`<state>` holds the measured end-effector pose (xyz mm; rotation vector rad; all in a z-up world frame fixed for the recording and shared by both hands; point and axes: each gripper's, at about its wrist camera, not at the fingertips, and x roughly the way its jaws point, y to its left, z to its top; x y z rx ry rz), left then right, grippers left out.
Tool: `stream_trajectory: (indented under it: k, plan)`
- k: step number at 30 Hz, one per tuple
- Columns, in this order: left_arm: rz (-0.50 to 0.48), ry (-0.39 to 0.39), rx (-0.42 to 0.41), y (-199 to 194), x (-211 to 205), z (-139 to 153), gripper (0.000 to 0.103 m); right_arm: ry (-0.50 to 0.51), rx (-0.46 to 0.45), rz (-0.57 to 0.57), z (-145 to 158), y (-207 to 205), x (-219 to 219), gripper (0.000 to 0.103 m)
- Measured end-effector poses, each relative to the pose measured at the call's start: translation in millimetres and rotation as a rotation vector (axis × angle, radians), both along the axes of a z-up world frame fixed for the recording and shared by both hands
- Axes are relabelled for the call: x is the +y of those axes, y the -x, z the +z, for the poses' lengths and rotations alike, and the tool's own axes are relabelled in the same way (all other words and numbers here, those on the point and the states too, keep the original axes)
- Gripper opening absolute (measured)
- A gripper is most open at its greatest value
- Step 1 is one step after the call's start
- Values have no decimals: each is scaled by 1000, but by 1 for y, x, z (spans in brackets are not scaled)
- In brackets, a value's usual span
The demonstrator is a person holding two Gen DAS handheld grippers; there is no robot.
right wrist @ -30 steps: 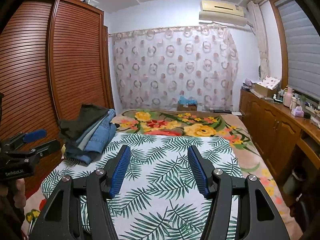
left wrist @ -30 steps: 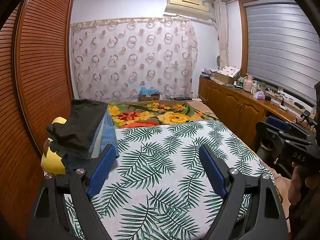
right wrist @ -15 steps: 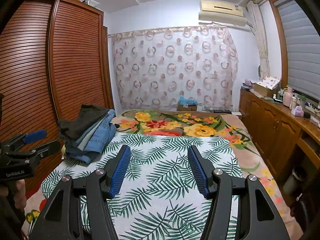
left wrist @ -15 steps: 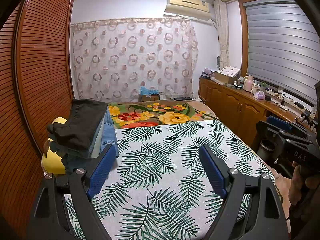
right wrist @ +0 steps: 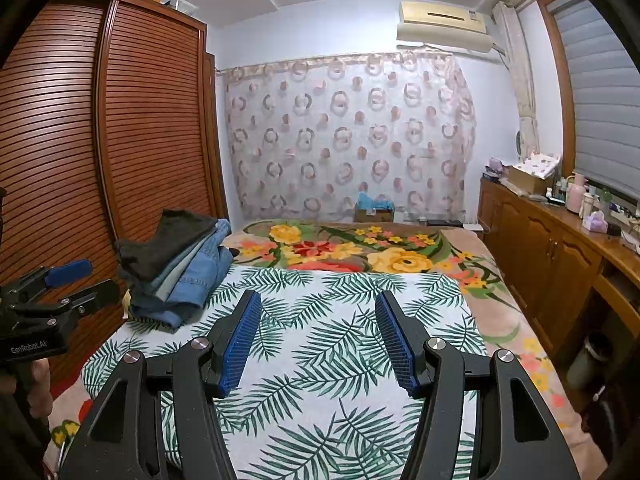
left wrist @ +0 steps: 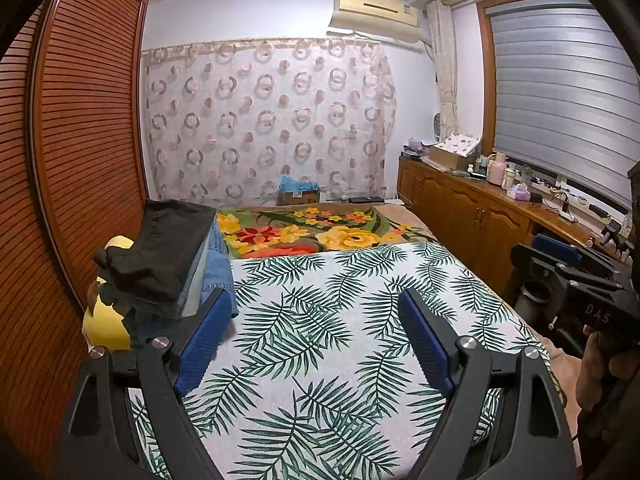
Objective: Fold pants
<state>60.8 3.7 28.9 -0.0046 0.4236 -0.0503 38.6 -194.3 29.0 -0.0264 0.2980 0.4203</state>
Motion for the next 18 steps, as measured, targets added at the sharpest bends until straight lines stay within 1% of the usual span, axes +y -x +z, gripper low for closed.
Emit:
stream_trajectory:
  k: [18]
  plan:
    - [0, 1, -2, 0, 1, 0, 86, 3, -2, -1, -1, 0, 0, 61]
